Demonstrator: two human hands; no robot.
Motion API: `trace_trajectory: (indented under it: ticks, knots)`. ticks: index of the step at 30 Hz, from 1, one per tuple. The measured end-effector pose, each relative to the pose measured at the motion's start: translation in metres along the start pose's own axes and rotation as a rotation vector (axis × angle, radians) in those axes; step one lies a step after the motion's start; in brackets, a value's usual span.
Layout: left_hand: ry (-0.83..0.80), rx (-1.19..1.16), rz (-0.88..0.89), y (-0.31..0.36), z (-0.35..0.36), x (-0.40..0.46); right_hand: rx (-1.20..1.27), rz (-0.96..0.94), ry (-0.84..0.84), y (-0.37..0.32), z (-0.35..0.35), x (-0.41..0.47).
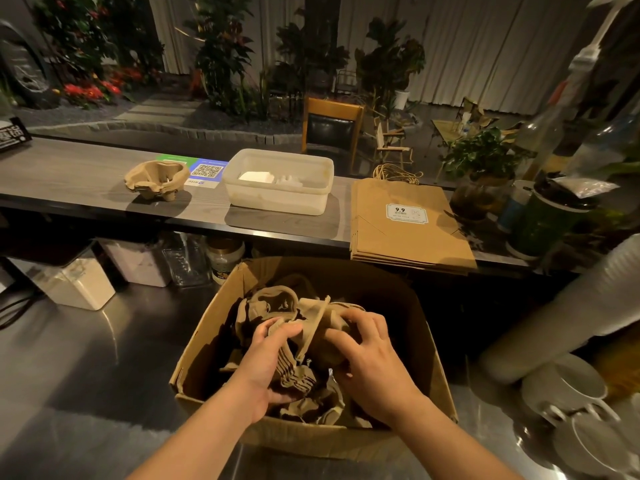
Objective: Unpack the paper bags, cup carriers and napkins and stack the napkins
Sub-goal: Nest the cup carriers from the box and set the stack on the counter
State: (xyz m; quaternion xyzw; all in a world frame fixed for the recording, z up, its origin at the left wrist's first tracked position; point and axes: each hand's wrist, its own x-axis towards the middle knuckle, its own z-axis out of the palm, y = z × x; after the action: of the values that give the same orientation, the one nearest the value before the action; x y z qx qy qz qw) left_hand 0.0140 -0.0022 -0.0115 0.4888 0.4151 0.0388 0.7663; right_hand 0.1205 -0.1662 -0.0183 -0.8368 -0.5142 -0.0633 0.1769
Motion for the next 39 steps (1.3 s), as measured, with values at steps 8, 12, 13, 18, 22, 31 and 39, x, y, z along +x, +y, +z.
trace_trajectory:
  ticks: [8,12,13,18,22,31,39]
  knots:
    - [0.009,-0.155,-0.101,0.001,-0.006,0.001,0.747,0.455,0.172,0.002,-0.009,0.002]
    - [0.009,-0.177,-0.11,0.001,-0.006,0.002,1.383,0.743,0.198,-0.001,-0.016,0.009]
    - [0.006,-0.163,-0.103,0.001,-0.006,0.002,1.51,0.79,0.189,-0.002,-0.019,0.011]
    - [-0.015,-0.064,-0.047,0.0,-0.003,0.0,1.727,0.871,0.119,-0.007,-0.019,0.013]
    - [-0.005,-0.032,-0.022,0.002,-0.001,-0.002,1.666,0.882,0.073,-0.011,-0.018,0.014]
    - [-0.01,0.14,0.033,-0.002,0.004,0.0,1.303,0.871,-0.119,-0.02,-0.034,0.026]
    - [-0.04,0.038,-0.018,0.004,-0.001,-0.001,1.471,0.985,-0.007,-0.007,-0.027,0.02]
